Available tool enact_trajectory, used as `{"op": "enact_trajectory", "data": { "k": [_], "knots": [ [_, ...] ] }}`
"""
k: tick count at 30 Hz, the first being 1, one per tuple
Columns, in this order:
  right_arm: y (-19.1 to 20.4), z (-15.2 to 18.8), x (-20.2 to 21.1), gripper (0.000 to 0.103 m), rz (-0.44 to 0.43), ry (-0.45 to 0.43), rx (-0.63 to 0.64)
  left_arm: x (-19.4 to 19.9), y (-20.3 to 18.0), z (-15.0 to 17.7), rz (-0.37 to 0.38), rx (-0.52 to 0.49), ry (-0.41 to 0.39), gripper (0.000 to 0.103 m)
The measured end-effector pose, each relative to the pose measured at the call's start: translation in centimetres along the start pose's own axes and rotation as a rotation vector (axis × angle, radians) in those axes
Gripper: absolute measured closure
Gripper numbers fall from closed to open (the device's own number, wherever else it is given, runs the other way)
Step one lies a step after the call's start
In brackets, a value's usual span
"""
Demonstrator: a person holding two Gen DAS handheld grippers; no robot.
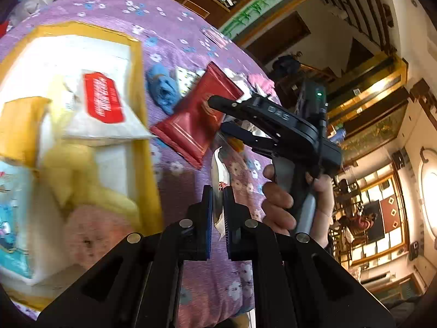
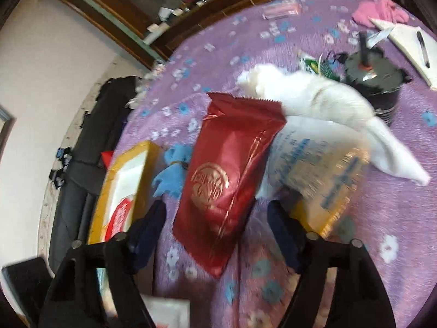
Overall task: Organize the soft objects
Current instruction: 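Place the white pouch in the tray with the left gripper while the right grasps the red foil packet, then carry the red foil packet over the tray and open the right gripper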
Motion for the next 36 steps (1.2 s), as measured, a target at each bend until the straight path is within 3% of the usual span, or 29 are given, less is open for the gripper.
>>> {"op": "enact_trajectory", "data": {
  "k": [5, 9, 18, 22, 27, 36],
  "knots": [
    [0.6, 0.3, -1.6, 0.073, 0.084, 0.001, -0.009, 1.7, 0.8, -0.3, 0.024, 0.022, -0.022, 0.097],
    [1.3, 0.9, 0.8, 0.088, 0.028, -0.027, -0.013, 3.2, 0.7, -0.4, 0.039, 0.014, -0.055, 0.097],
    [3.6, 2.1, 6.7, 0.091, -0.007, -0.165, 0.067, 7.8, 1.7, -1.2, 0.018, 0.038, -0.160, 0.097],
    [5.7, 2.4, 8.5, 0.091, -0.097, -0.166, 0.121, 10.5, 3.2, -2.7, -0.038, 0.056, -0.230, 0.097],
    [8.9, 2.7, 6.7, 0.091, -0.202, -0.080, 0.179, 13.3, 6.6, -5.0, -0.147, 0.099, -0.300, 0.096],
    [12.3, 1.5, -0.9, 0.092, -0.220, 0.076, 0.215, 11.3, 12.8, -8.9, -0.189, 0.171, -0.269, 0.096]
  ]
}}
Point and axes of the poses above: each gripper's, at about its wrist camera, not at the fingertips, and x roughly against the way its jaws point, y to its left, z to its underside, the point moved 3 cm from there along -x, roughly the way its jaws point, and after that the axes turned 1 degree about -x, right-handed, at the moved point
